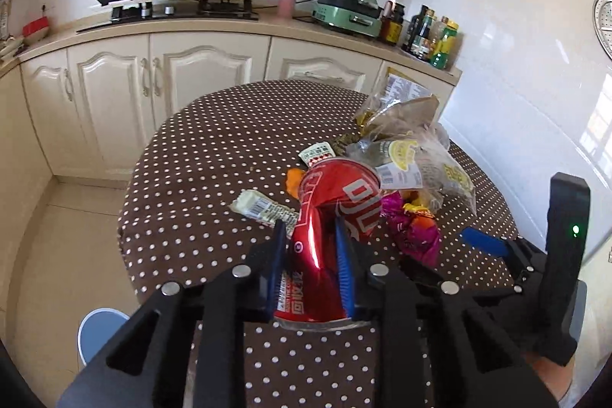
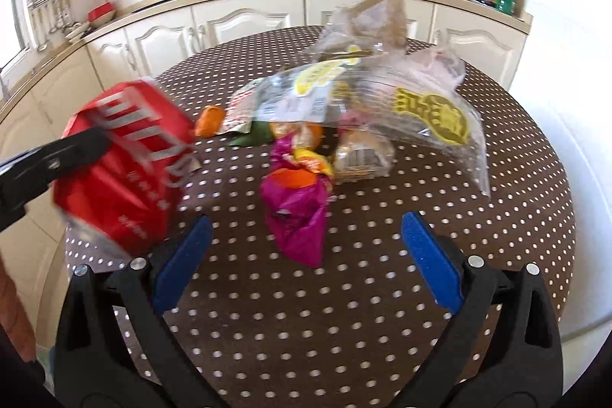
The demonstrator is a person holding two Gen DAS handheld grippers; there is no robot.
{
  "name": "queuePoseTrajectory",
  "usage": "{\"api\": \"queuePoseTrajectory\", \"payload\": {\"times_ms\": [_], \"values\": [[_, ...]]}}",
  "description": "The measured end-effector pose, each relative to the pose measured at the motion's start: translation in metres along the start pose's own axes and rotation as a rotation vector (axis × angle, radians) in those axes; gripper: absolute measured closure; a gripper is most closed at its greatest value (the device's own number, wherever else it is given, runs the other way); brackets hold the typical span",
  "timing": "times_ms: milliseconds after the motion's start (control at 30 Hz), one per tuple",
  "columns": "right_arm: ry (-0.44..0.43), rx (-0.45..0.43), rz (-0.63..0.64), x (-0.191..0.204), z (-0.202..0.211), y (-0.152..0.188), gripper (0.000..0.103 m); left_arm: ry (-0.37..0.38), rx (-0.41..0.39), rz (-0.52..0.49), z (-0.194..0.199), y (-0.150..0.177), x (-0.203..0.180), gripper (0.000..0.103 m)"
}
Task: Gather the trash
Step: 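Lift the red can with the left tool while the right tool grasps the magenta wrapper, then carry both items over the blue bin and open both tools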
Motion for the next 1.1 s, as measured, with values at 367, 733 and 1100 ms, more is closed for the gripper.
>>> {"api": "queuePoseTrajectory", "payload": {"times_ms": [367, 733, 1100], "values": [[-0.086, 0.018, -0.023, 0.002, -0.001, 0.003, 0.077, -0.022, -0.025, 0.013, 0.023, 0.010, -0.009, 0.083], [-0.215, -0.139, 0.003, 0.043, 0.075, -0.009, 0.080, -0.014, -0.122, 0.098, 0.088, 0.019, 0.021, 0.083], [-0.491, -0.117, 0.300, 0.262, 0.084, 0.018, 0.080, -0.252, -0.152, 0.254, 0.160, 0.078, 0.164, 0.083]]}}
Point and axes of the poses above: each gripper's, at about its wrist camera, not at the fingertips, and z roughly against the way its jaws point, x to its left, y to its underside, the point moved 9 cm from there along -z, roughly the way its jaws point, and after that the axes turned 5 degrees about y, right-handed, at the moved point
